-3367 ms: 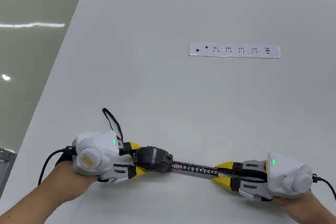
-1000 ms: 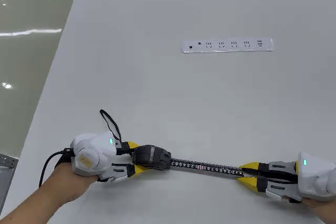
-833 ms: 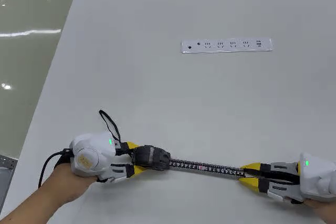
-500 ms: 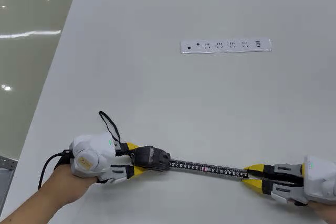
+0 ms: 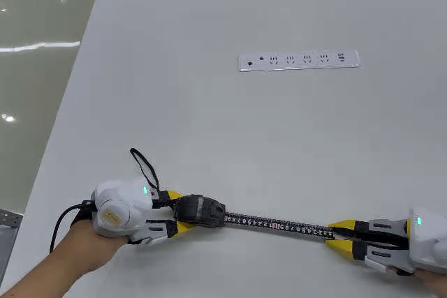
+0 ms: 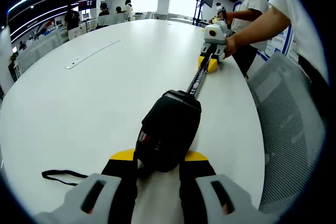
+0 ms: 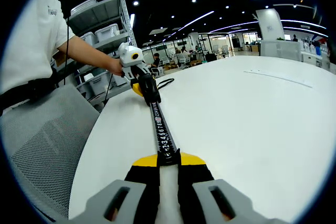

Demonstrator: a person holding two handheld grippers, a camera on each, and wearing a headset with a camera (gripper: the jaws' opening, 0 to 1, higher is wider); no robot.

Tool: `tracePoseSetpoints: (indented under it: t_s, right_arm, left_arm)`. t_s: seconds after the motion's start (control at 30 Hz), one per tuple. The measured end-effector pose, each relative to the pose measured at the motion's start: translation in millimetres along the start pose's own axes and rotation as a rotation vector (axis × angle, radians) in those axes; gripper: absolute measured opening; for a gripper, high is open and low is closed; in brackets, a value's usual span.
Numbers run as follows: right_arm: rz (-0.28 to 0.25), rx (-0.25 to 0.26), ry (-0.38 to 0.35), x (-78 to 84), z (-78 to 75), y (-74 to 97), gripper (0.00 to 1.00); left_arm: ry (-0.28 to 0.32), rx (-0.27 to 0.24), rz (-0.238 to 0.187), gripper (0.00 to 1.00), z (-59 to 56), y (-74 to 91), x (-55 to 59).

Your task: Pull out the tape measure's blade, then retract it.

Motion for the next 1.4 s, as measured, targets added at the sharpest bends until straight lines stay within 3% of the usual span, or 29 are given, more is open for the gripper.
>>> tracePoseSetpoints:
  t_s: [1.4]
  right_arm:
    - [0.006,0.033,-0.009,6.6,-5.0,31.9,0.09]
  left_arm:
    - [0.022,0.000,0.009,0.26,-0.4,-0.4,-0.3]
Point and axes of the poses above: the centre of the closed fingertips' face, and the gripper's own axes: y roughly backward along the fingers, z roughly to its left, x roughly out of its underside, the point moved 10 cm from there along y, roughly backward along the fingers, and after that the axes turned 6 degrees about -y, right-handed, at the moved point
